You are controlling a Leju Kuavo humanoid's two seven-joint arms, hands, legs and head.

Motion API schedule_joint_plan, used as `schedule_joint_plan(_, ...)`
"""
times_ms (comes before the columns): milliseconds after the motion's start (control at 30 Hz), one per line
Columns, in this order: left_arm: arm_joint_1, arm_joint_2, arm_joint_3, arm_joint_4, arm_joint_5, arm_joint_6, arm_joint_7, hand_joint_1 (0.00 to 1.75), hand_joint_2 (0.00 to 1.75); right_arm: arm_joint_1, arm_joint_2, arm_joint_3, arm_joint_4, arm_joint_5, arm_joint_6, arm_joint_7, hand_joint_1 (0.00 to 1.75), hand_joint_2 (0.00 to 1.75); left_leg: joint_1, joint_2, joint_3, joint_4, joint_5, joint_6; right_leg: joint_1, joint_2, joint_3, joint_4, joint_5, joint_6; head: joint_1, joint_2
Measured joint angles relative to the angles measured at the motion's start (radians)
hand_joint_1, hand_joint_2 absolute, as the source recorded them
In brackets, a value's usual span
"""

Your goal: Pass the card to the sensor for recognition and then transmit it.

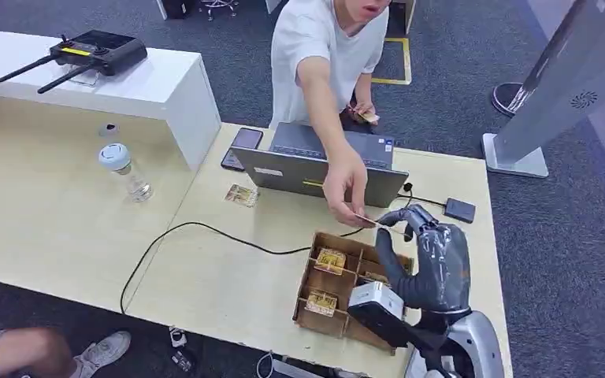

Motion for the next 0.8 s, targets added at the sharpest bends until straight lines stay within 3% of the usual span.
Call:
schedule_joint_plan(33, 0.000, 0.000, 0.000, 0.000, 0.000, 0.000, 0.000, 0.00, 0.00, -0.002, 0.001, 0.003, 0.005, 0.000, 0.000, 0.001, 0.00, 1.75, 0.000, 0.000, 0.000, 0.000, 0.000, 0.000, 0.000, 0.000, 0.000, 0.000, 0.000, 0.000, 0.000, 0.000)
schedule_joint_plan(67, 0.000, 0.000, 0.000, 0.000, 0.000, 0.000, 0.000, 0.00, 0.00, -0.004, 0.003, 0.007, 0.008, 0.000, 0.000, 0.003, 0.00, 0.00, 0.000, 0.000, 0.000, 0.000, 0.000, 0.000, 0.000, 0.000, 0.000, 0.000, 0.000, 0.000, 0.000, 0.000)
schedule_joint_plan(533, 0.000, 0.000, 0.000, 0.000, 0.011, 0.003, 0.002, 0.00, 0.00, -0.003, 0.005, 0.019, 0.021, -0.005, -0.005, 0.003, 0.00, 0.00, 0.000, 0.000, 0.000, 0.000, 0.000, 0.000, 0.000, 0.000, 0.000, 0.000, 0.000, 0.000, 0.000, 0.000)
schedule_joint_plan(800, -0.001, 0.000, 0.002, 0.000, 0.032, 0.003, 0.021, 0.00, 0.00, 0.021, 0.005, 0.025, -0.046, -0.039, -0.020, -0.014, 0.00, 0.00, 0.000, 0.000, 0.000, 0.000, 0.000, 0.000, 0.000, 0.000, 0.000, 0.000, 0.000, 0.000, 0.000, 0.000)
